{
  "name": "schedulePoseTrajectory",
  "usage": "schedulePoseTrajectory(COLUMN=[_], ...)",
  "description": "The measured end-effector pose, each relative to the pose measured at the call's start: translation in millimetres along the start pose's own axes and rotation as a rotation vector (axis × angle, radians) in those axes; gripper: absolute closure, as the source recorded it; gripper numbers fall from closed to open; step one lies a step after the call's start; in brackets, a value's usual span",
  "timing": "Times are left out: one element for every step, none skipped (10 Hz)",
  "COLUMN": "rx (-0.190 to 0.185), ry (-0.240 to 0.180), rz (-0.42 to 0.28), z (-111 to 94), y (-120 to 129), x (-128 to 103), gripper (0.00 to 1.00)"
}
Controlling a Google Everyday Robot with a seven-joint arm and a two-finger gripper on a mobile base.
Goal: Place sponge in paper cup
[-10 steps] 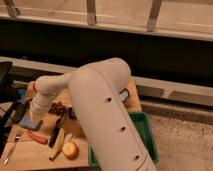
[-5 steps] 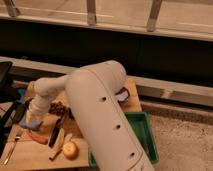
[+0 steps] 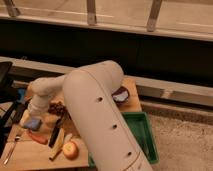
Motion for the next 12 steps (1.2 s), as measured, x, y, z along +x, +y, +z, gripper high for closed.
schedulePoseTrajectory(rx=[0.003,0.007,0.018,0.033,0.05,0.064,0.075,0.08,0.085,0.089,0.092,0.092], ry=[0.005,0.008,0.018,0.02,0.022,0.026,0.028,0.033,0.04,0.049,0.06,0.068], rz=[0.001,-0.002,-0.007,-0.01,-0.011,-0.009,-0.005,-0.001,0.0,0.002,0.003,0.006], z=[2.3,4.1,7.6,7.7,5.9,4.4,4.2,6.9,10.8,16.3,22.5,26.3], y=[-1.4,-0.8,0.3,-0.6,-3.3,-5.8,-9.3,-12.1,-13.3,-14.1,-15.6,-17.1], x=[-1.2,-2.4,-2.8,-4.8,-6.3,-6.8,-7.5,-7.7,-7.2,-7.6,-7.3,-7.7], gripper=[0.33,0.33,0.33,0.33,0.33,0.33,0.33,0.33,0.33,0.33,0.33,0.36])
